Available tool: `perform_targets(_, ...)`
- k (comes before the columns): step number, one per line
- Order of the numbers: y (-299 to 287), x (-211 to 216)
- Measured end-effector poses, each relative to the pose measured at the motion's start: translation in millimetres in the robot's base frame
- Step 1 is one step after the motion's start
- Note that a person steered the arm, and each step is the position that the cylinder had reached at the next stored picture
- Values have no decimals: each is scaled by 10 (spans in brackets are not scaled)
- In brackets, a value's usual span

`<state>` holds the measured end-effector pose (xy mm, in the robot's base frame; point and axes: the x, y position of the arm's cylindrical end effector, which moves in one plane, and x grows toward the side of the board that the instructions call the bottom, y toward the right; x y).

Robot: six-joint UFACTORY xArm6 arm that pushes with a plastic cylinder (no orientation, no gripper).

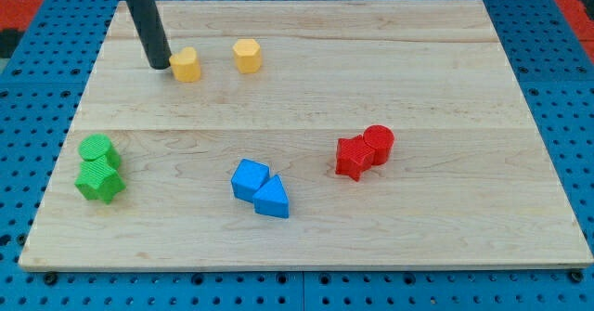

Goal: Separate the green circle from the green star

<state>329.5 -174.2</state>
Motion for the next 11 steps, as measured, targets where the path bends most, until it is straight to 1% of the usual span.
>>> perform_targets(1, 645, -128)
perform_targets(2, 700, -33)
perform_targets(3, 230, 155)
perform_targets(4, 218, 603)
perform_targets(5, -507, 735)
perform_targets(6, -929, 1162)
perform_targets(7, -1062, 1531)
perform_targets(8, -690, 1542)
perform_targets(9, -153, 1391)
perform_targets(10, 275, 1383)
perform_targets(11, 417, 1910)
